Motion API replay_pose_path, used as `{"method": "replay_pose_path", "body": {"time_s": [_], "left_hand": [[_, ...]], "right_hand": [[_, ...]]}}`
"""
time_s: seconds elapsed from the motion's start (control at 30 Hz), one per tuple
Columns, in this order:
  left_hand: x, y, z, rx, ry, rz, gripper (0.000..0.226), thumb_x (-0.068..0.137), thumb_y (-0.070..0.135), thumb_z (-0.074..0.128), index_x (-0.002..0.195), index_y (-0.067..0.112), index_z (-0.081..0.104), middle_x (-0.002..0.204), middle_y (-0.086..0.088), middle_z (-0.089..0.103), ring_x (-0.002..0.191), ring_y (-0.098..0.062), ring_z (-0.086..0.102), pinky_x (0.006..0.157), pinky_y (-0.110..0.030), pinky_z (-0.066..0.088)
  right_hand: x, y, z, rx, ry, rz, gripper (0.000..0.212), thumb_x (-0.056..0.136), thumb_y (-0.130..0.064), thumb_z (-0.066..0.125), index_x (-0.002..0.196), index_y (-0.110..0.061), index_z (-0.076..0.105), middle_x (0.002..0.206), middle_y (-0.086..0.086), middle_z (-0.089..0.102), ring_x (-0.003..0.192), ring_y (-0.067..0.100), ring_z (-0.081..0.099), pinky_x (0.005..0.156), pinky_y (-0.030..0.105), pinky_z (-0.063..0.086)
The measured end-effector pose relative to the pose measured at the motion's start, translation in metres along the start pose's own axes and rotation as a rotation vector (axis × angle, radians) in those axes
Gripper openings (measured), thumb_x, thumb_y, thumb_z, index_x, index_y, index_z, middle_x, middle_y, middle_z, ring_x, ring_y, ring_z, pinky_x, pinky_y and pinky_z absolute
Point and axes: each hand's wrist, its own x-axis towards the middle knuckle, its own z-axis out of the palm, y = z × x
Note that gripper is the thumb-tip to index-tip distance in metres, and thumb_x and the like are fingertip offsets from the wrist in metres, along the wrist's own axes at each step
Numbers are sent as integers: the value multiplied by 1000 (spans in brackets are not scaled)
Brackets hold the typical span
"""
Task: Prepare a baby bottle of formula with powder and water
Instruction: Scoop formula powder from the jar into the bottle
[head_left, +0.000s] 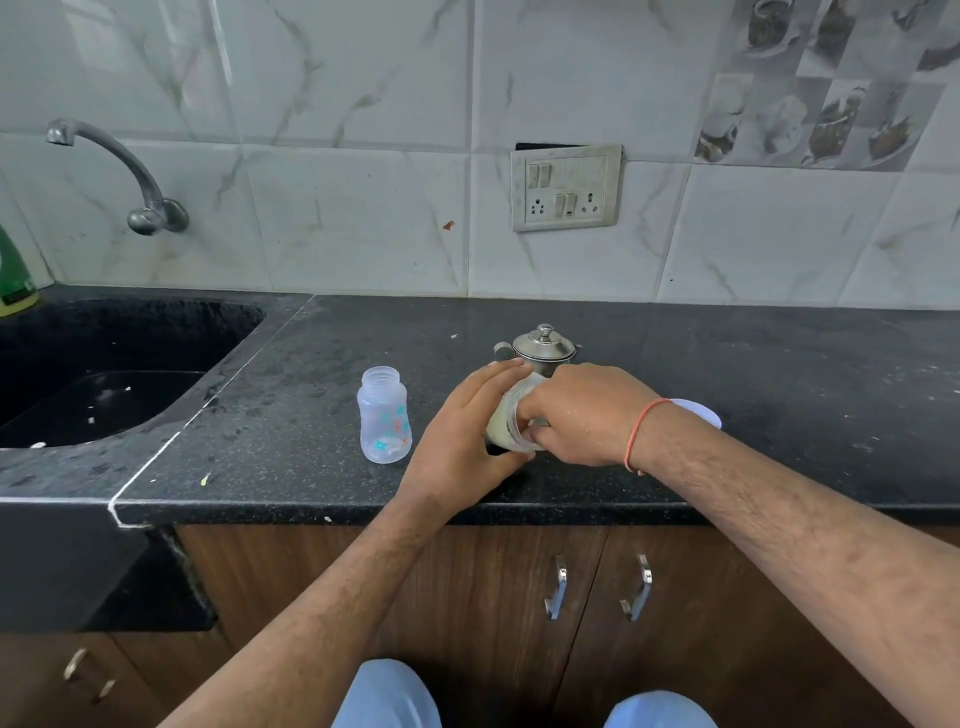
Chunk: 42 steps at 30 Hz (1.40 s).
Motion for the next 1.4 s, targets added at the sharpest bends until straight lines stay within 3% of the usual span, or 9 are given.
{"method": "replay_pose_path", "body": {"time_s": [0.17, 0.3, 0.47, 0.57, 0.67, 0.77, 0.9, 1.07, 1.4], "left_hand": [[-1, -1, 1, 25, -21, 7, 89, 81, 18, 95, 159, 18, 53, 166, 10, 49, 158, -9, 41, 129, -34, 37], [-2, -2, 2, 47, -27, 9, 89, 82, 18, 94, 161, 20, 51, 168, 9, 47, 160, -12, 38, 129, -41, 38], [-2, -3, 4, 57, -47, 21, 89, 83, 19, 94, 161, 18, 51, 169, 7, 46, 162, -12, 35, 131, -40, 35], [-2, -3, 3, 50, -40, 5, 90, 82, 20, 94, 161, 19, 51, 168, 9, 47, 161, -12, 37, 130, -43, 37], [-2, -3, 3, 26, -6, -39, 90, 82, 23, 95, 160, 22, 51, 167, 12, 49, 159, -10, 40, 129, -42, 38], [-2, -2, 2, 16, 8, -56, 91, 81, 23, 97, 160, 21, 51, 165, 12, 51, 157, -9, 42, 129, -37, 38], [-1, 1, 0, 29, -25, -47, 94, 80, 22, 97, 160, 26, 49, 164, 15, 49, 155, -6, 43, 128, -31, 37], [-2, 2, -1, 27, -32, -46, 92, 81, 22, 97, 160, 25, 49, 164, 15, 49, 156, -5, 42, 128, -24, 34], [-1, -2, 1, 26, -4, -89, 93, 80, 27, 98, 160, 23, 51, 164, 13, 51, 156, -8, 44, 127, -40, 41]], "right_hand": [[-2, 2, 3, -35, 73, 53, 27, 100, -48, 54, 111, -36, 75, 71, -12, 43, 74, 21, 54, 62, 32, 41], [1, -4, 9, -28, 129, 187, 35, 91, -58, 62, 94, -26, 77, 67, -8, 46, 71, 22, 54, 61, 30, 42], [5, -6, 13, 66, 87, 302, 29, 87, -49, 67, 91, -22, 76, 60, -8, 49, 72, 22, 60, 79, 37, 58], [5, -4, 13, 99, 136, 329, 24, 84, -43, 70, 95, -22, 77, 62, -7, 49, 70, 23, 58, 69, 33, 54], [-1, -4, 16, 70, 255, 332, 25, 84, -44, 66, 97, -27, 78, 75, -2, 60, 73, 26, 57, 61, 31, 44], [-10, 0, 27, 57, 489, 313, 23, 90, -50, 60, 93, -30, 73, 84, -3, 71, 77, 27, 67, 62, 33, 47], [-15, 15, 52, 57, 733, 190, 26, 96, -46, 70, 88, -23, 77, 93, -5, 62, 75, 21, 62, 54, 34, 52], [-12, 21, 64, 82, 674, 210, 25, 96, -47, 72, 91, -27, 87, 126, -10, 62, 107, 22, 53, 67, 37, 57], [3, 14, 69, 616, 509, 362, 18, 88, -46, 81, 81, -30, 87, 130, -22, 58, 117, 11, 42, 95, 35, 45]]}}
